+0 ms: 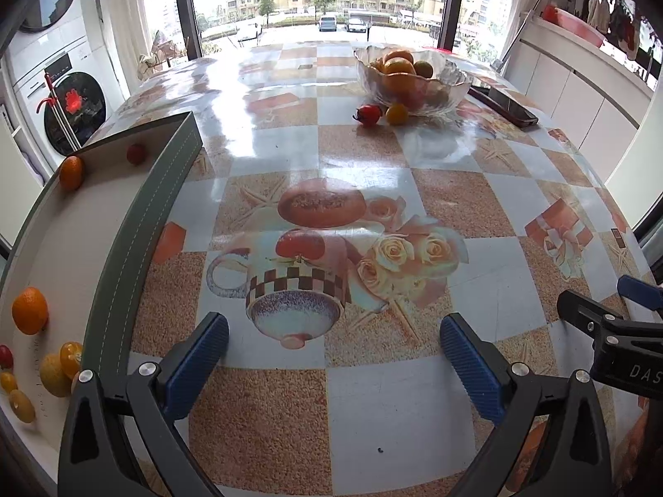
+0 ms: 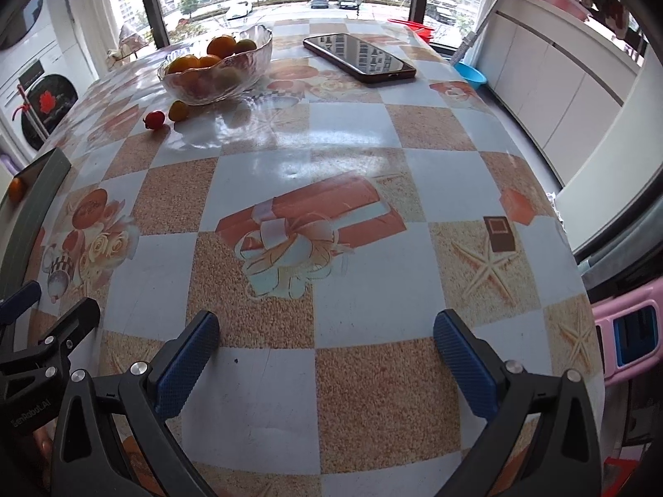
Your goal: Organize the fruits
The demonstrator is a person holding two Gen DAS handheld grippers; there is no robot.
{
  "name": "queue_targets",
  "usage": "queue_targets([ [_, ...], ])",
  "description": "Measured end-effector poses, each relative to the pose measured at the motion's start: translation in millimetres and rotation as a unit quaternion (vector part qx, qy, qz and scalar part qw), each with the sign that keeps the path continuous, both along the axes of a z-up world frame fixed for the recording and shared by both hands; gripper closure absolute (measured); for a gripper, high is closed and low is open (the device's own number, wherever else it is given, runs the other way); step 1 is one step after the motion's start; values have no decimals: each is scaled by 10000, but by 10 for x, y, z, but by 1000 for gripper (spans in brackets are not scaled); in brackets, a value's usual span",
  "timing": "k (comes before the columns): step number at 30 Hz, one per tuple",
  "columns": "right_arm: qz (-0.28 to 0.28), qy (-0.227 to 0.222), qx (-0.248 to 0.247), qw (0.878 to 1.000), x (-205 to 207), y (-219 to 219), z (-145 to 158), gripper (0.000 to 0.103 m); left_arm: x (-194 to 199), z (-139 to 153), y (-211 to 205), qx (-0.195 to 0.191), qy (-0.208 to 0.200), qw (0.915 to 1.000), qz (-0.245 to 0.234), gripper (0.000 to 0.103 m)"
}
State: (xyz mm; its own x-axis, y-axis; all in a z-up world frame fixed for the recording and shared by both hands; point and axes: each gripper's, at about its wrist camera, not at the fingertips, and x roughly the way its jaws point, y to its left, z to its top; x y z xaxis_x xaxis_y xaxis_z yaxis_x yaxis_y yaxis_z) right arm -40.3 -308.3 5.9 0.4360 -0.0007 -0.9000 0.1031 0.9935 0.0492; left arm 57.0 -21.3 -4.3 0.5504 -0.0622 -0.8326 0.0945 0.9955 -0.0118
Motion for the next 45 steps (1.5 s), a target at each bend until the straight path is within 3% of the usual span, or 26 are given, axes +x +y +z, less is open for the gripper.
queue_targets([
  [10, -90, -239, -31, 9997, -71, 14, -1, 0, 1, -3, 3, -8, -25, 10000, -1, 1],
  [18, -89, -238, -32, 9997, -78, 17, -2, 0, 30, 3, -3, 11, 103, 9999, -3, 1],
  [45, -122, -450, -48, 9989, -107, 2, -13, 0, -7, -6, 11, -9, -39, 10000, -6, 1],
])
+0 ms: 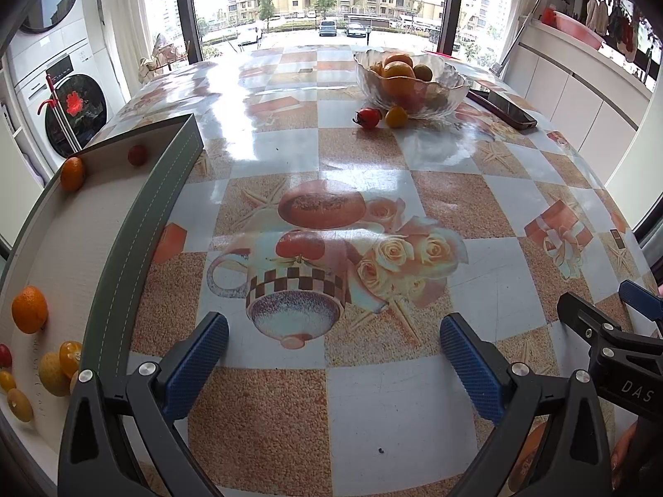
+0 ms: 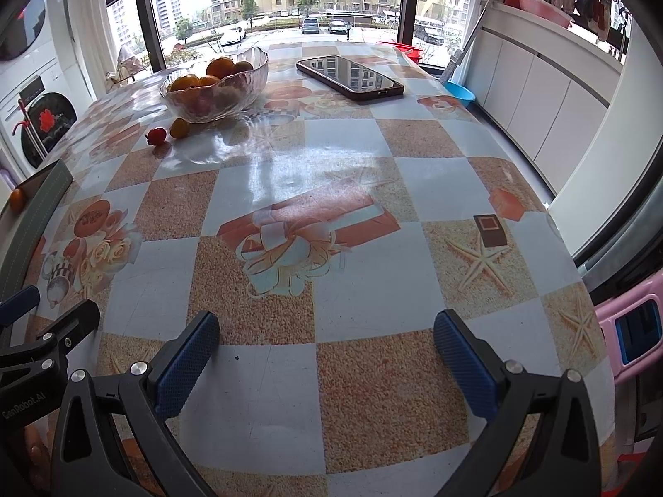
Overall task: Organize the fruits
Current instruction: 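Move both open tools toward the red tomato and small orange beside the bowl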
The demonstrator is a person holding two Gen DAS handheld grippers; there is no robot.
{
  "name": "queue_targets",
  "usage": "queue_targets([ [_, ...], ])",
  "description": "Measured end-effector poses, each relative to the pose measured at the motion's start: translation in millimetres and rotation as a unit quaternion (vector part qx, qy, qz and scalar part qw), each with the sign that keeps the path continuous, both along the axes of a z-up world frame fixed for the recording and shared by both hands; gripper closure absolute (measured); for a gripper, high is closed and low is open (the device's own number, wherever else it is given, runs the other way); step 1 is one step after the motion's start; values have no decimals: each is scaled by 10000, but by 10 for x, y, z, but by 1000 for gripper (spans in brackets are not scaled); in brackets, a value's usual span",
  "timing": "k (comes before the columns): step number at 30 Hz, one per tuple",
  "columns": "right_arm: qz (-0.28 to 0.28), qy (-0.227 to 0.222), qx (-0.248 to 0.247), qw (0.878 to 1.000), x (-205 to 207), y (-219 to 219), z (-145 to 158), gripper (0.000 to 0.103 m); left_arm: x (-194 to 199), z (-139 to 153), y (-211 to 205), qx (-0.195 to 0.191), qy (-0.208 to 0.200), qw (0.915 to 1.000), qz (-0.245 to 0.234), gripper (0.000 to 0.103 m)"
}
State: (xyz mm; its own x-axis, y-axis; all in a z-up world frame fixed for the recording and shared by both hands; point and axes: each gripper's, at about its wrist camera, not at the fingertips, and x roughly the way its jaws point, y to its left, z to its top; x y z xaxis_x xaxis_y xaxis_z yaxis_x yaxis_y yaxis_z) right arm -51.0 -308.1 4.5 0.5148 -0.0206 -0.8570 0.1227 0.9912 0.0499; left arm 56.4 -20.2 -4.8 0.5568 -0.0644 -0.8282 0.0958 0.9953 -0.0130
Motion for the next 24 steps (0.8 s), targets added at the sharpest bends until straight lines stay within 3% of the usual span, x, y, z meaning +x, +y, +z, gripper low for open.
queue_targets([
  [5, 15, 88, -2, 10000, 17, 1, 8, 0, 2, 4, 1, 10, 35, 10000, -8, 1],
  [9, 166, 327, 99, 9993, 153, 17, 85, 0, 59, 54, 33, 144, 471, 9988, -28, 1],
  [14, 599, 58, 342, 9976, 568, 174, 320, 0, 135, 309, 174, 393, 389, 9985, -4, 1],
  [17, 631, 64, 684, 9956, 933, 305, 324, 1, 270, 370, 276, 473, 756, 9959, 122, 1],
  [20, 606, 41, 866, 9944, 1206, 463, 268, 5, 348, 325, 392, 312, 1074, 9936, 147, 1],
  [24, 639, 108, 962, 9933, 1542, 682, 136, 24, 377, 348, 479, 156, 1093, 9939, 75, 1],
])
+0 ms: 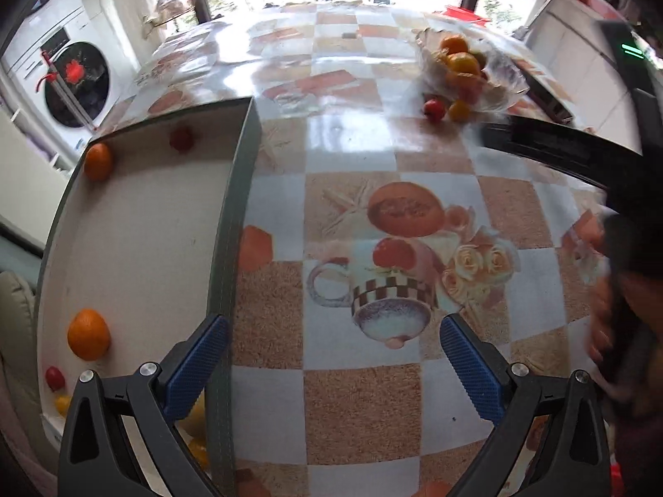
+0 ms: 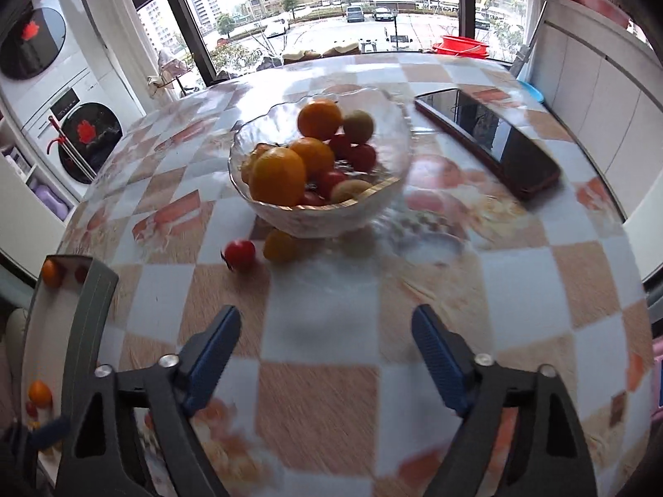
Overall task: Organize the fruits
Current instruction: 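Move both open tools toward the red tomato and small orange beside the bowl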
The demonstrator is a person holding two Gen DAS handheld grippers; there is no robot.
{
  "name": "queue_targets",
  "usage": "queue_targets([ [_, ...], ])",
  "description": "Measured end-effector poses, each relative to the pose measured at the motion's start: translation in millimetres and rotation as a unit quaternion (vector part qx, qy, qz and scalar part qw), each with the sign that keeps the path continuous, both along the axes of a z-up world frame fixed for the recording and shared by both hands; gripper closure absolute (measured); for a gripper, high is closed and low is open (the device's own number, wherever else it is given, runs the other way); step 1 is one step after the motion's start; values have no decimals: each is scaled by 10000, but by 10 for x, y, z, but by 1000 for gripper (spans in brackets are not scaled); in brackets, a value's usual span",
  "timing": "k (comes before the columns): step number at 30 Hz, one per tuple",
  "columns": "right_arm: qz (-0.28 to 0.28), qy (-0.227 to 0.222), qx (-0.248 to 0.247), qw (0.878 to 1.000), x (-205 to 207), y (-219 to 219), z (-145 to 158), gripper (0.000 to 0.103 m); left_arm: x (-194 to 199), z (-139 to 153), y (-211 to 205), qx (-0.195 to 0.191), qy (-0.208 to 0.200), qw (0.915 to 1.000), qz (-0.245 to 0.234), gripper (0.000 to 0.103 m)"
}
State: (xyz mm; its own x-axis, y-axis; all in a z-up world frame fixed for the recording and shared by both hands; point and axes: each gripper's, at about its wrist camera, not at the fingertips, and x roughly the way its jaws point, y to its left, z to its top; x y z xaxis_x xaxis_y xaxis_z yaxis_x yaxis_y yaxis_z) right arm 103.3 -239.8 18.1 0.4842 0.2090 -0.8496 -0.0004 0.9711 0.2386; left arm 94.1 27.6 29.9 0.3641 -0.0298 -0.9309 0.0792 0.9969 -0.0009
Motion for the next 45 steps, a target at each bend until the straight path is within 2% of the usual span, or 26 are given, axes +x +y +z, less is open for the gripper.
queue_targets([
  [1, 24, 41, 66, 10000, 86, 65, -49, 30, 8, 29, 1, 8, -56, 10000, -36, 1],
  [4, 38, -109, -67, 9999, 162, 229, -54, 31, 16, 148, 5, 86, -256, 9996, -92, 1],
  [5, 35, -159, -93, 9998, 181, 275, -58, 31, 23, 217, 3, 235, -417, 9988, -84, 1],
  [8, -30, -280, -53, 9996, 217, 345, -58, 37, 39, 404, 25, 343, -803, 9961, -132, 1],
  [9, -45, -333, 33, 9994, 225, 347, -58, 44, 45, 450, 35, 343, -895, 9953, -147, 1],
  [10, -30, -359, 123, 9993, 235, 346, -63, 57, 56, 503, 44, 353, -1003, 9942, -168, 1],
  [12, 58, -392, 315, 9987, 234, 346, -74, 70, 110, 587, 29, 468, -1235, 9910, -223, 1],
  [14, 113, -401, 327, 9986, 199, 334, -81, 92, 174, 609, 21, 528, -1287, 9899, -260, 11],
  [15, 151, -360, 471, 9981, 183, 305, -99, 96, 218, 600, 14, 509, -1235, 9907, -269, 15],
  [17, 156, -280, 667, 9973, 123, 221, -110, 96, 308, 556, -12, 387, -1149, 9922, -280, 15],
  [21, 178, -223, 760, 9967, -63, 25, -77, 96, 477, 456, -149, 352, -1167, 9919, -344, 15],
  [24, 225, -74, 925, 9954, -171, -130, -85, 96, 755, 364, -272, 163, -1179, 9923, -354, 15],
  [26, 196, 62, 956, 9952, -217, -200, -105, 95, 922, 281, -359, 175, -1228, 9915, -397, 15],
  [29, 173, 106, 1026, 9945, -302, -299, -86, 82, 1242, 79, -497, 411, -1141, 9913, -507, 15],
  [30, 180, 101, 1061, 9941, -337, -338, -77, 75, 1299, 44, -520, 414, -1124, 9914, -530, 15],
  [31, 173, 103, 1085, 9939, -376, -380, -68, 62, 1369, 6, -537, 372, -1110, 9915, -562, 15],
  [33, 107, 82, 1106, 9938, -459, -458, -53, 44, 1470, -44, -547, 162, -1119, 9917, -609, 15],
  [34, 94, 63, 1111, 9937, -482, -473, -46, 41, 1503, -53, -556, 74, -1122, 9916, -641, 15],
  [37, 130, 28, 1170, 9930, -554, -550, -37, 41, 1553, -94, -636, -144, -1163, 9893, -868, 15],
  [39, 157, 42, 1229, 9923, -578, -567, -50, 41, 1573, -140, -703, -30, -1149, 9887, -967, 15],
  [42, 123, 40, 1291, 9916, -585, -615, -61, 41, 1606, -245, -722, -81, -994, 9901, -984, 16],
  [43, 102, 36, 1307, 9914, -606, -643, -64, 41, 1616, -272, -722, -103, -959, 9906, -967, 24],
  [45, 72, 39, 1320, 9912, -614, -670, -81, 41, 1612, -283, -722, -207, -983, 9905, -940, 33],
])
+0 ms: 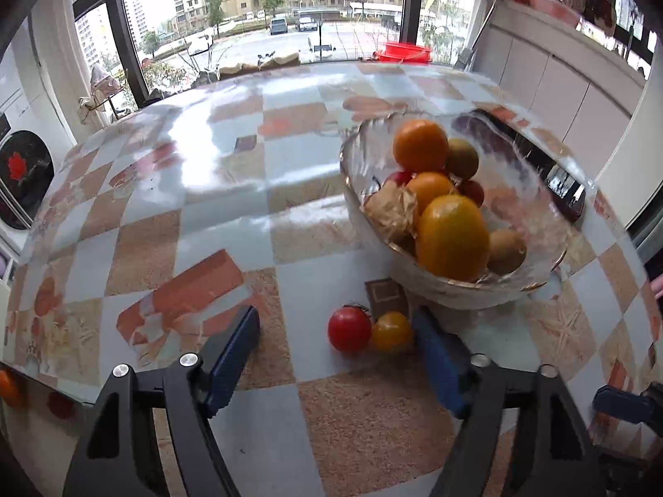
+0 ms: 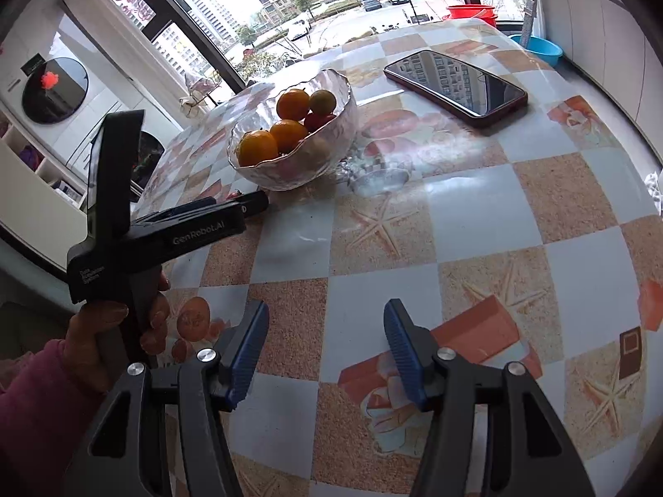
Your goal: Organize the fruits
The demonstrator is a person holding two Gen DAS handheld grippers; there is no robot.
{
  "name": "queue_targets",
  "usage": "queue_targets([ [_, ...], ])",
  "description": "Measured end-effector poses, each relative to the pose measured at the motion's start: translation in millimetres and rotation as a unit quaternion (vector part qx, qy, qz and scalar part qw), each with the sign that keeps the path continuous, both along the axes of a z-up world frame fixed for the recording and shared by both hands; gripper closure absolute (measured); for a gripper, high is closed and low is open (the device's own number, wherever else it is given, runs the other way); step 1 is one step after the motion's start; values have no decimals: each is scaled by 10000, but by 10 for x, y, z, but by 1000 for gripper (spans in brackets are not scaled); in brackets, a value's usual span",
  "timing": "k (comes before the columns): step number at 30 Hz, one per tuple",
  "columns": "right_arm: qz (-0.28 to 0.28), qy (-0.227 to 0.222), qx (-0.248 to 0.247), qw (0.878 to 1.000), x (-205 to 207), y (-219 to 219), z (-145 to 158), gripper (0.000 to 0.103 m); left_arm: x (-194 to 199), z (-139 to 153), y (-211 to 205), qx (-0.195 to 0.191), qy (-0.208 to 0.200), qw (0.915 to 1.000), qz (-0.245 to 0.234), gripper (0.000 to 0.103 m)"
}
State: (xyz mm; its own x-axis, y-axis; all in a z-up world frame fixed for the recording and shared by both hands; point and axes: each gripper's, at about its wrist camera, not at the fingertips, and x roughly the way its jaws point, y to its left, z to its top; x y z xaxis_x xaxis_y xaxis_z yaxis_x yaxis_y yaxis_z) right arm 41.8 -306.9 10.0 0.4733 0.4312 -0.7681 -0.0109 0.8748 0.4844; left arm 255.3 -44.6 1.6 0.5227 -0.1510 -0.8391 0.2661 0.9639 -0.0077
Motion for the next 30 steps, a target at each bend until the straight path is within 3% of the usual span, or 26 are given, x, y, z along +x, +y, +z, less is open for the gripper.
queue_targets([
  [2, -44, 6, -4, 10000, -22, -20, -10, 41, -6, 19, -36, -76, 9, 9999, -71, 50],
  [3, -59, 18, 2, 10000, -24, -26, -17, 41, -26, 36, -77, -161, 23, 9997, -188, 66],
  [11, -147, 0, 14, 9999, -123, -87, 34, 41, -460, 61, -188, -120, 77, 9992, -381, 66],
  [20, -42, 163, -424, 9990, -627, -82, 83, 41, -1785, 90, -79, 159, 143, 9998, -27, 66],
  [24, -111, 165, -672, 9975, -1010, -76, 49, 39, -2278, 87, 49, 241, -56, 9993, 274, 66],
  [26, -140, 92, -1018, 9947, -1194, -41, 69, 33, -2389, 72, 87, 277, -199, 9988, 339, 62],
  [27, -142, 69, -1171, 9930, -1258, -20, 73, 26, -2428, 70, 101, 342, -257, 9983, 403, 49],
  [28, -156, 52, -1322, 9911, -1317, -4, 68, 18, -2455, 66, 117, 383, -284, 9978, 452, 30],
  [30, -188, 12, -1607, 9868, -1422, 34, 47, 15, -2506, 36, 162, 412, -355, 9969, 563, 14],
])
